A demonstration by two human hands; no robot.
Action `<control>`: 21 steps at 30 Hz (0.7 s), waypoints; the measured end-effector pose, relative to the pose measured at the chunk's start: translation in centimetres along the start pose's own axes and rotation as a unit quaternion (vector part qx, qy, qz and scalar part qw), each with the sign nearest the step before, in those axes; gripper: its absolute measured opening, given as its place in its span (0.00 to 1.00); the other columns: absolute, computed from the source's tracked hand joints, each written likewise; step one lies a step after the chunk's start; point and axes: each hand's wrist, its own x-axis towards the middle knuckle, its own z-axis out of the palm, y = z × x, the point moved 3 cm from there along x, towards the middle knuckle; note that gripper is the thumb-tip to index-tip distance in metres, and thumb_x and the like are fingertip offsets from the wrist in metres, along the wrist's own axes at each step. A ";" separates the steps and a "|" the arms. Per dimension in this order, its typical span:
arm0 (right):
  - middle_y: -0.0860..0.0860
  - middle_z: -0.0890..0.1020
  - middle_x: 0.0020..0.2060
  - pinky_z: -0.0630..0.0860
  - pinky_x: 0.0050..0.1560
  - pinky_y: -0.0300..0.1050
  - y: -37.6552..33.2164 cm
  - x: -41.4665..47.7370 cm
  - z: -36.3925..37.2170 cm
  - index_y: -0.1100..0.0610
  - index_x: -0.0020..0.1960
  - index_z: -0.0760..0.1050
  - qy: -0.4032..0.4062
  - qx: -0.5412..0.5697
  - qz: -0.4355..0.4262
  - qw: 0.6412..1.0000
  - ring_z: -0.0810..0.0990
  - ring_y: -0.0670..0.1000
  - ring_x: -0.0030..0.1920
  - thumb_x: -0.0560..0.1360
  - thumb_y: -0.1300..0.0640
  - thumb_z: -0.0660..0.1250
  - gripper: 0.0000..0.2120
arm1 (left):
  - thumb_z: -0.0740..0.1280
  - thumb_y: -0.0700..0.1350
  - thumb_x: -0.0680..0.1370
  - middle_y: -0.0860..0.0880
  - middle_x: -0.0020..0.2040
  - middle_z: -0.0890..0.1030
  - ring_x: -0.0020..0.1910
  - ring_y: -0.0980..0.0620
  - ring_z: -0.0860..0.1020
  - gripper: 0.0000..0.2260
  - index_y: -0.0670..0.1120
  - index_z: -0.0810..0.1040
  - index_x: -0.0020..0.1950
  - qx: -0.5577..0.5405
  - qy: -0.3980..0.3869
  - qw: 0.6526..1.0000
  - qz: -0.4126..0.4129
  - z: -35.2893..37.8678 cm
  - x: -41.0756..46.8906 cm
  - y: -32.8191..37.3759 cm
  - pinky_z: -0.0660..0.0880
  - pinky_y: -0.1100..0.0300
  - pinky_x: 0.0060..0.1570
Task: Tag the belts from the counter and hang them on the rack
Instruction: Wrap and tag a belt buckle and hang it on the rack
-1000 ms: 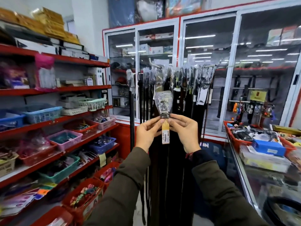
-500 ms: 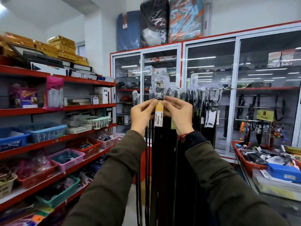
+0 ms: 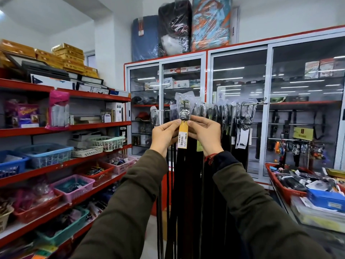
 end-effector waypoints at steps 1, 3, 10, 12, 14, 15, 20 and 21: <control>0.66 0.85 0.53 0.86 0.48 0.46 0.2 0.1 -0.1 0.67 0.63 0.79 0.002 -0.017 -0.001 1.000 0.87 0.61 0.53 0.77 0.68 0.71 0.15 | 0.71 0.42 0.79 0.46 0.45 0.86 0.34 0.57 0.85 0.13 0.39 0.83 0.62 0.000 0.001 1.000 0.001 0.1 0.1 -0.3 0.81 0.67 0.34; 0.65 0.85 0.55 0.85 0.54 0.52 0.7 0.3 -0.2 0.66 0.65 0.79 0.002 -0.056 -0.009 0.998 0.86 0.62 0.56 0.77 0.69 0.69 0.16 | 0.70 0.41 0.80 0.43 0.49 0.86 0.38 0.55 0.86 0.14 0.37 0.81 0.64 0.006 0.011 1.000 0.009 0.2 0.5 -0.9 0.82 0.65 0.36; 0.46 0.82 0.62 0.79 0.59 0.35 2.8 -2.3 -2.9 0.53 0.66 0.78 0.028 -0.284 -0.158 0.945 0.82 0.47 0.61 0.80 0.60 0.66 0.15 | 0.64 0.42 0.83 0.51 0.62 0.76 0.61 0.53 0.78 0.13 0.48 0.77 0.67 0.223 0.115 0.936 0.249 0.0 -1.7 -3.0 0.76 0.54 0.67; 0.46 0.79 0.65 0.78 0.65 0.45 3.9 -3.7 -4.2 0.51 0.69 0.75 0.040 -0.311 -0.182 0.932 0.77 0.47 0.65 0.81 0.59 0.64 0.16 | 0.62 0.43 0.83 0.52 0.64 0.73 0.67 0.55 0.73 0.14 0.48 0.76 0.68 0.286 0.116 0.893 0.326 0.0 -3.4 -4.3 0.69 0.59 0.71; 0.46 0.75 0.69 0.73 0.68 0.43 5.0 -5.1 -5.9 0.50 0.72 0.71 0.055 -0.361 -0.205 0.908 0.73 0.46 0.69 0.82 0.57 0.63 0.19 | 0.61 0.43 0.82 0.51 0.69 0.71 0.74 0.54 0.68 0.15 0.48 0.74 0.70 0.344 0.094 0.861 0.364 0.3 -4.9 -6.0 0.62 0.61 0.76; 0.46 0.73 0.71 0.70 0.71 0.42 5.5 -5.9 -7.0 0.50 0.73 0.69 0.063 -0.383 -0.212 0.897 0.71 0.46 0.71 0.82 0.57 0.63 0.20 | 0.61 0.42 0.82 0.51 0.72 0.70 0.77 0.52 0.65 0.16 0.49 0.74 0.70 0.367 0.078 0.852 0.366 0.5 -5.7 -7.1 0.59 0.60 0.78; 0.48 0.63 0.79 0.60 0.81 0.52 7.2 -10.1 -12.0 0.52 0.77 0.65 0.094 -0.487 -0.193 0.847 0.57 0.51 0.82 0.81 0.56 0.62 0.24 | 0.61 0.44 0.83 0.51 0.79 0.65 0.83 0.49 0.53 0.18 0.50 0.71 0.73 0.453 -0.002 0.816 0.360 2.2 -9.8 -12.5 0.47 0.50 0.83; 0.49 0.62 0.79 0.58 0.81 0.56 7.3 -10.9 -12.9 0.52 0.77 0.65 0.095 -0.502 -0.189 0.838 0.55 0.52 0.82 0.81 0.56 0.62 0.24 | 0.61 0.44 0.83 0.51 0.79 0.64 0.84 0.49 0.52 0.18 0.51 0.70 0.74 0.461 -0.015 0.814 0.354 2.6 -10.6 -13.5 0.48 0.47 0.83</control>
